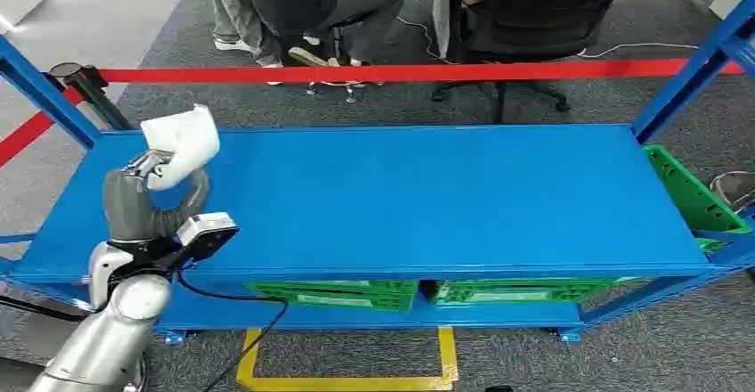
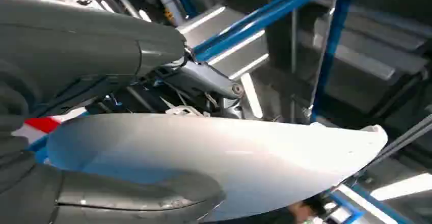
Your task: Take the parts from the cabinet and place them on the table.
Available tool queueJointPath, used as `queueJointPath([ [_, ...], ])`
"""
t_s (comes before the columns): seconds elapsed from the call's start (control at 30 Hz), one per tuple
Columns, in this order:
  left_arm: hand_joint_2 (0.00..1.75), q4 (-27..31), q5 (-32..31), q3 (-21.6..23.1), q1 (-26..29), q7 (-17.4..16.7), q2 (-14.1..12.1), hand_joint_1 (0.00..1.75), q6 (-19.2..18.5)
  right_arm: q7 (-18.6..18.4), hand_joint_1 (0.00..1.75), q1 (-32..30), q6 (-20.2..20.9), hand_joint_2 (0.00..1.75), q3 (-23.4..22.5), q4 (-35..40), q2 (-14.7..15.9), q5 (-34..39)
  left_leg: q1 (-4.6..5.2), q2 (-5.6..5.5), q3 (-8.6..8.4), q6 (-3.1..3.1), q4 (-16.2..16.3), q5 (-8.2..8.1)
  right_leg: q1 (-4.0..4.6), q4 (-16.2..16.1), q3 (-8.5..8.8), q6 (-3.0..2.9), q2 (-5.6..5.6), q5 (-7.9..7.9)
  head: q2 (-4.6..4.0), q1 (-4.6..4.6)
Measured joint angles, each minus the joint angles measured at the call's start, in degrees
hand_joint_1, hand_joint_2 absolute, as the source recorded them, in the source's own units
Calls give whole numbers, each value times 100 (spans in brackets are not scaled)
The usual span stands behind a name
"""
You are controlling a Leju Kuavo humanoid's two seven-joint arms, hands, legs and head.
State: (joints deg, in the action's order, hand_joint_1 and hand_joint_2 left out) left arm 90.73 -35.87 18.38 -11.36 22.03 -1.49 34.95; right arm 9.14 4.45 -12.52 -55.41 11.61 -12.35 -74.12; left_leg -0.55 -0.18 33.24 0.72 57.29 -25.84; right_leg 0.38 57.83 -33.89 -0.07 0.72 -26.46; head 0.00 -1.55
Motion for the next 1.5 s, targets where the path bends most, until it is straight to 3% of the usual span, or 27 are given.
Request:
queueJointPath([
  [0.43, 175, 544, 31, 249, -212, 173, -4, 175, 461, -13, 0, 9, -7, 175, 2, 0, 0, -7, 0, 0, 0, 0, 0, 0, 0, 0, -1, 0, 2, 0, 0, 0],
  [0.93, 175, 804, 112, 262, -225, 306, -11, 175, 500, -20, 0, 10, -9, 175, 2, 0, 0, -4, 0, 0, 1, 0, 0, 0, 0, 0, -1, 0, 1, 0, 0, 0],
  [1.17, 175, 815, 685, 277, -294, 327, -11, 175, 488, -22, 0, 11, -9, 175, 22, -2, 0, -9, 0, 0, 1, 0, 0, 0, 0, 0, -1, 0, 2, 0, 0, 0],
  [1.27, 175, 815, 1379, 308, -284, 493, -11, 175, 161, -24, 0, 12, -7, 175, 26, -2, 0, -13, 0, 0, 1, 0, 0, 0, 0, 0, 0, 0, 0, 0, 0, 0],
  [1.43, 175, 832, 3031, 352, -81, 680, 9, 175, -1037, 15, 0, 14, 9, 175, 31, -2, 0, -9, 0, 1, 2, -1, 0, -1, 0, 0, -1, 0, 4, 0, 0, 2],
  [1.5, 175, 832, 3450, 354, 42, 723, 11, 175, -1317, 107, 0, 12, 28, 175, 28, -4, 0, 9, 0, 1, 3, -2, 0, -2, 0, 0, -1, 0, 3, -1, 0, 0],
])
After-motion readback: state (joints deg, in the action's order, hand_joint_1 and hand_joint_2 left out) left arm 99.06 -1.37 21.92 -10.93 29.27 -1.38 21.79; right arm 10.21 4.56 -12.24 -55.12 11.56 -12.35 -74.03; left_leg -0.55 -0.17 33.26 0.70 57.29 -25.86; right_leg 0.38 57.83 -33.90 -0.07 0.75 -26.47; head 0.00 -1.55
